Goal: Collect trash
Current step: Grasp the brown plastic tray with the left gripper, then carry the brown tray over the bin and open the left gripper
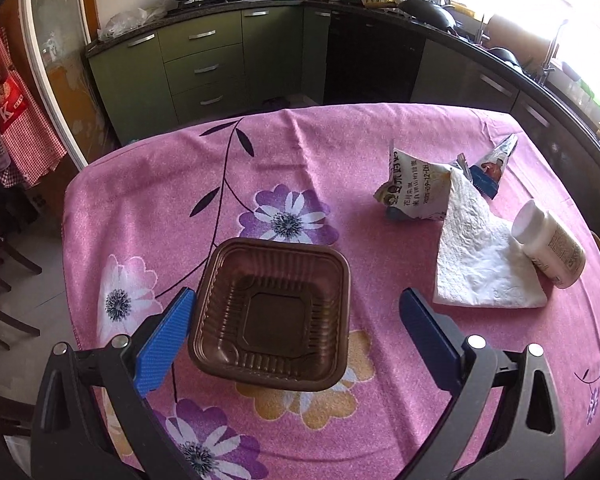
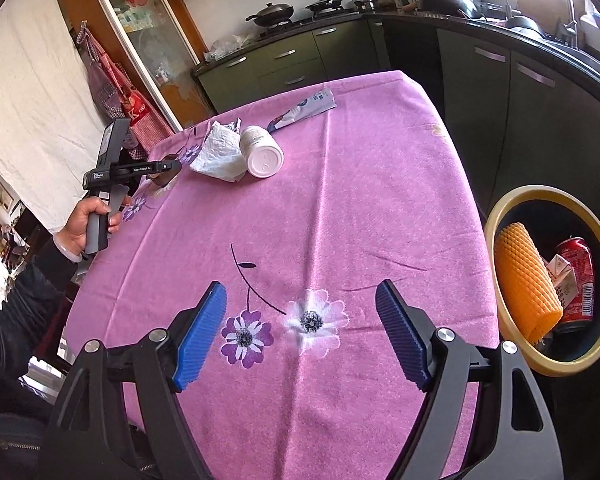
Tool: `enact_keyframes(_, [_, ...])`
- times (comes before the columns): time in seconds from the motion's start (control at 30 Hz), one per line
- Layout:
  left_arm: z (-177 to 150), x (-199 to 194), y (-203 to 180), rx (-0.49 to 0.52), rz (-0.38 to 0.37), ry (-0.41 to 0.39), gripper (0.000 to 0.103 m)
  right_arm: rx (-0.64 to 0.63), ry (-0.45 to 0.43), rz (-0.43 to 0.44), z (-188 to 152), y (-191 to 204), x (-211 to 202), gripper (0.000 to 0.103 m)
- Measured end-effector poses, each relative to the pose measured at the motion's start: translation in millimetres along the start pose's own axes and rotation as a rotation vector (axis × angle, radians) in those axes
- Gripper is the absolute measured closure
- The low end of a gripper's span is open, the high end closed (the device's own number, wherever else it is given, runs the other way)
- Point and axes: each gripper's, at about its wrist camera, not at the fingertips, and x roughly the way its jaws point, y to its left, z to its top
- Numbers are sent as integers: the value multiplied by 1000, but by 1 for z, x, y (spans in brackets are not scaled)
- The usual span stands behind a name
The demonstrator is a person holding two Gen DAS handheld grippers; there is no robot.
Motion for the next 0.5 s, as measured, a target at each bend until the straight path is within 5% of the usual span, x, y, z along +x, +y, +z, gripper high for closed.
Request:
enact_keyframes(0.27, [2, 11, 6, -19, -18, 35, 35, -9, 6, 6, 1, 8, 0, 26])
enact_keyframes(0.5, [-2, 8, 7, -10, -16, 30, 37, -8, 6, 7, 1, 11, -1, 26])
